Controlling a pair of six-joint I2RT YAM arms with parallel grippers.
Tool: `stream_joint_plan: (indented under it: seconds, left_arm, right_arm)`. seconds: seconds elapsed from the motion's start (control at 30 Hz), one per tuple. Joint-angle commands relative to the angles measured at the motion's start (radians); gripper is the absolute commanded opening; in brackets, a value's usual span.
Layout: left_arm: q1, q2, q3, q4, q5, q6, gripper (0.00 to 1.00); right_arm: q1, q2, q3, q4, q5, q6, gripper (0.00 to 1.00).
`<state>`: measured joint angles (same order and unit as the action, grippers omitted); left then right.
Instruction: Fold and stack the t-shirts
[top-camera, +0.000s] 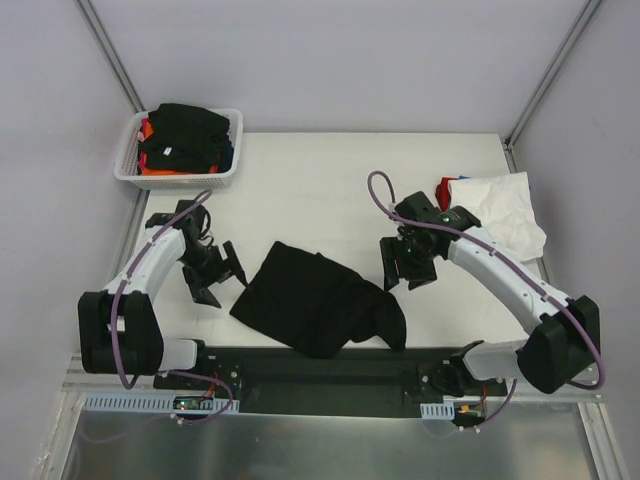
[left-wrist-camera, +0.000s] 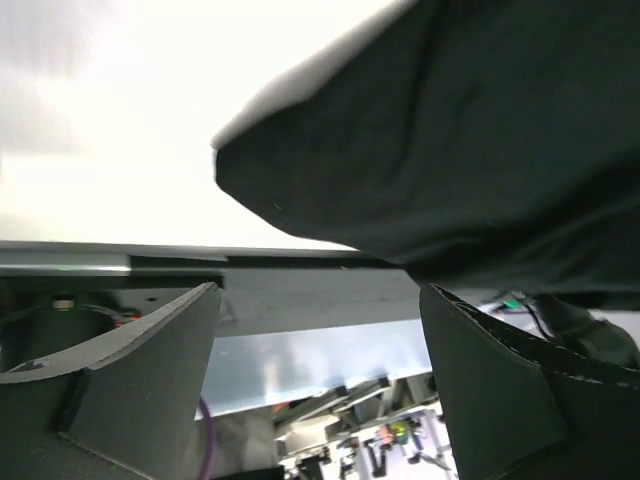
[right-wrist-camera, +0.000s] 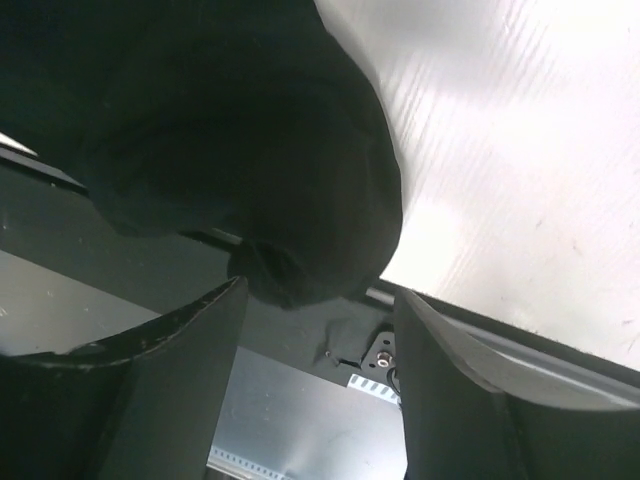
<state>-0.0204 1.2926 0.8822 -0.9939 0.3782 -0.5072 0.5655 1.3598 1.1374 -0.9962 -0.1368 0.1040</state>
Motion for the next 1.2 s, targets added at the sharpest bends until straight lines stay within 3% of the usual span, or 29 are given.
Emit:
stream_joint_plan:
  seconds: [0.0,0.1,0.2,0.37,0.6,0.7,0.93,1.17]
  left_arm:
    - [-0.013,0.113,0.110,-0.045,-0.085,0.097,0.79]
    - [-0.027,0.207,0.135,0.019,-0.001,0.160,0.75]
    - [-0.075,0.243,0.150,0.063,0.119,0.179,0.74]
    - [-0.232,0.290,0.202,0.092,0.100,0.136,0.74]
    - [-0.282,0.269,0.138,0.132,0.111,0.093,0.73]
    - [-0.282,0.241,0.094,0.130,0.106,0.111,0.73]
    - [-0.282,0.194,0.038,0.121,0.107,0.127,0.74]
    - [-0.282,0.185,0.017,0.121,0.108,0.136,0.74]
  right_arm:
    - [0.001,-0.122,-0.021,-0.081,0.026,0.017,0.66]
    - [-0.006,-0.185,-0.036,-0.113,0.025,0.016,0.72]
    - [-0.022,-0.237,-0.089,-0.108,0.011,0.011,0.71]
    - [-0.125,-0.332,-0.240,-0.044,-0.026,0.022,0.70]
    - [-0.142,-0.369,-0.333,-0.025,-0.073,0.033,0.72]
    - [-0.105,-0.321,-0.332,-0.042,-0.048,0.048,0.63]
    - [0.046,-0.367,-0.314,-0.042,-0.024,0.187,0.65]
    - [0.241,-0.269,-0.245,-0.047,0.055,0.281,0.65]
